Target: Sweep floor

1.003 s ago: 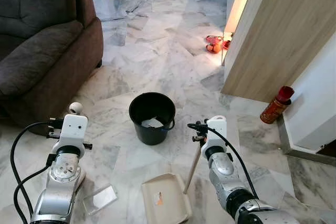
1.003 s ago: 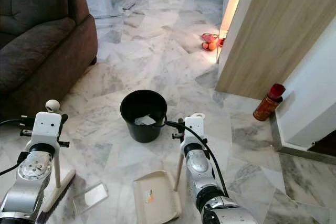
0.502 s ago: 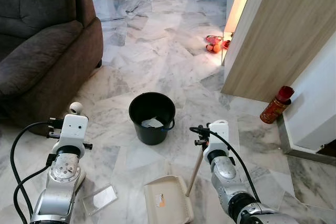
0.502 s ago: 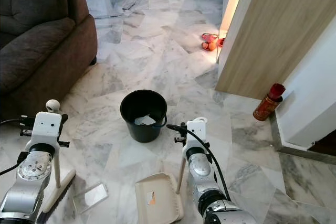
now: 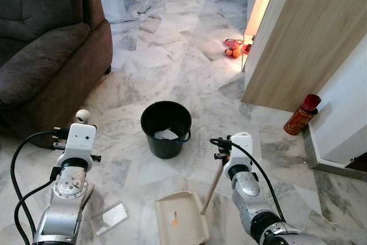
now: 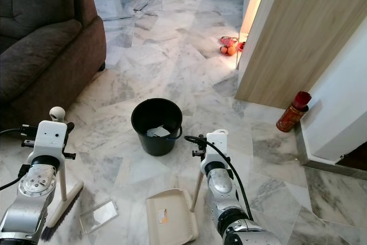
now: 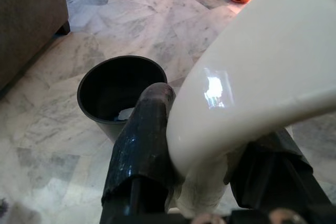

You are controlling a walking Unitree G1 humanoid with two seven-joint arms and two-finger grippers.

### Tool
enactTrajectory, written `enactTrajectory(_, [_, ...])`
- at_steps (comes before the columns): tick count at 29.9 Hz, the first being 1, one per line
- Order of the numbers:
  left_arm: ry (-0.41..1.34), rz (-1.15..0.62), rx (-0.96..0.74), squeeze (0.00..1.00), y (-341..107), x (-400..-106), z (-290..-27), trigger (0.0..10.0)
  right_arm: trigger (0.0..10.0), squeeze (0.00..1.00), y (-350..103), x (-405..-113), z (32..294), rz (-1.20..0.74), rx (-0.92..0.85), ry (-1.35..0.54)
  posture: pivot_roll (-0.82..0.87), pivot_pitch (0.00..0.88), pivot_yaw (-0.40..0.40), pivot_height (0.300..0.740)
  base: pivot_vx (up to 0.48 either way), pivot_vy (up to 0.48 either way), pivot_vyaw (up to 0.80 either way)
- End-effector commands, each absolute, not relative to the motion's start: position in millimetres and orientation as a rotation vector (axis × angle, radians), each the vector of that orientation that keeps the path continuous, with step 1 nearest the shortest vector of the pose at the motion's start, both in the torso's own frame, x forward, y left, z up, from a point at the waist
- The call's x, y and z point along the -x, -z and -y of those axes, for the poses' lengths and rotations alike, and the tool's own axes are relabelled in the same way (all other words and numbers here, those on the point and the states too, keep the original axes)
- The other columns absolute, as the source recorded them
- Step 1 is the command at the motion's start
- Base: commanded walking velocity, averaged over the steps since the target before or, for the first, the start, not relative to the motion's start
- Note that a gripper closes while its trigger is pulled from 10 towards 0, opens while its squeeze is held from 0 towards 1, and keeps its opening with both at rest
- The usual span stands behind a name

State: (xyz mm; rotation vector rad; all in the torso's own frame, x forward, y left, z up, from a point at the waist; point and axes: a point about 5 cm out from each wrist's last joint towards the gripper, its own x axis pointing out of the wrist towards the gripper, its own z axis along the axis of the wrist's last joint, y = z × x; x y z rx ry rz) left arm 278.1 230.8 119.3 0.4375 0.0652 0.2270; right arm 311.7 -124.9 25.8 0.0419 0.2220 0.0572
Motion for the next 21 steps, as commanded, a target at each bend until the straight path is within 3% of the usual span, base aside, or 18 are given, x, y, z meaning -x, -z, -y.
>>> enactTrajectory(1, [-0.219, -0.009, -0.487, 0.0, -130, -278, -230, 10.0, 10.0, 0.0, -23, -310, 124, -0.243, -0.062, -0.056, 0.1, 0.102, -0.065, 0.74, 0.0, 0.0, 0.0])
enactTrajectory(6, [-0.15, -0.107, -0.486, 0.0, -114, -276, -229, 10.0, 10.0, 0.0, -21, -309, 123, -0.256, -0.066, -0.063, 0.1, 0.101, -0.066, 0.74, 0.0, 0.0, 0.0])
enactTrajectory(12, [-0.071, -0.291, -0.361, 0.0, -81, -266, -225, 10.0, 10.0, 0.0, -18, -307, 123, -0.268, -0.065, -0.067, 0.1, 0.099, -0.064, 0.74, 0.0, 0.0, 0.0])
enactTrajectory(21, [-0.077, -0.316, -0.186, 0.0, -75, -265, -221, 10.0, 10.0, 0.0, -17, -306, 123, -0.275, -0.06, -0.068, 0.1, 0.096, -0.066, 0.74, 0.0, 0.0, 0.0])
